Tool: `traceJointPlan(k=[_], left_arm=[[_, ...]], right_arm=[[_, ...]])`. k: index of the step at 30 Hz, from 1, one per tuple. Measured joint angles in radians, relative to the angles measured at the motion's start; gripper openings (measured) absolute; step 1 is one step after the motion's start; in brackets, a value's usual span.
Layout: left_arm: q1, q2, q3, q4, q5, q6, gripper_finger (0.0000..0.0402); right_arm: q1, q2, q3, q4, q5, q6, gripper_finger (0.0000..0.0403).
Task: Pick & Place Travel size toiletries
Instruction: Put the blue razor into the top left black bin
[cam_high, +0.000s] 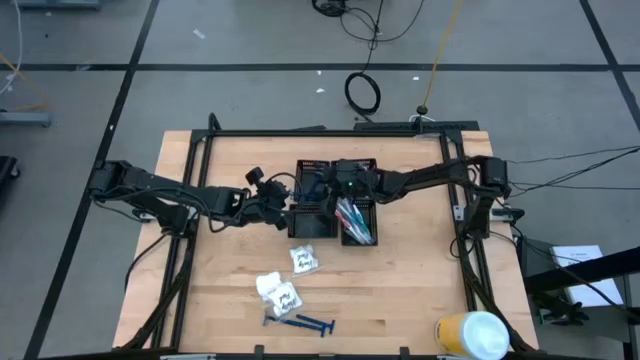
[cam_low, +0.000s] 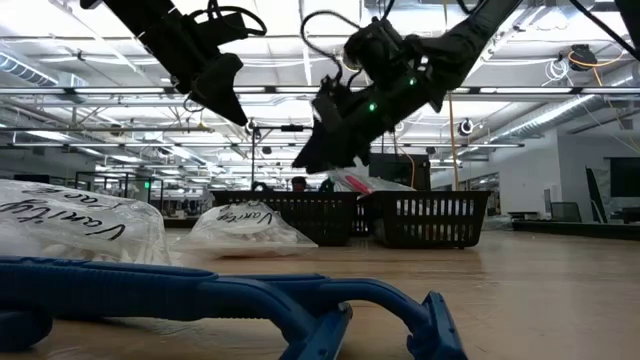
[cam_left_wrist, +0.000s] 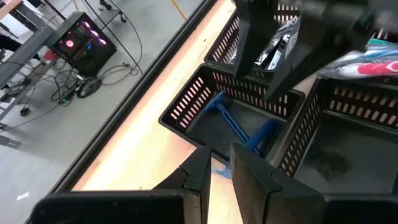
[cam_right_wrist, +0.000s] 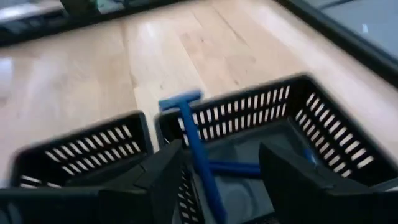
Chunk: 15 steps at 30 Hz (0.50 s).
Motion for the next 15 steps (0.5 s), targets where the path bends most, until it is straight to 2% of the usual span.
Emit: traceJointPlan(k=[4, 8, 15], left_arm=[[0.000, 0.000, 0.000, 0.000, 0.000, -0.012, 0.0063], [0.000, 0.000, 0.000, -0.001, 0.012, -0.039, 0.0063], [-0.002, 0.000, 0.000, -0.001, 0.200, -0.049, 0.0063]], right_arm=[[0.010, -0.047, 0.001, -0.001, -0.056, 0.004, 0.0206], [0.037, -0.111, 0.000, -0.013, -0.171, 0.003, 0.0198], [0.144, -0.181, 0.000, -0.051, -0.455, -0.026, 0.0188]])
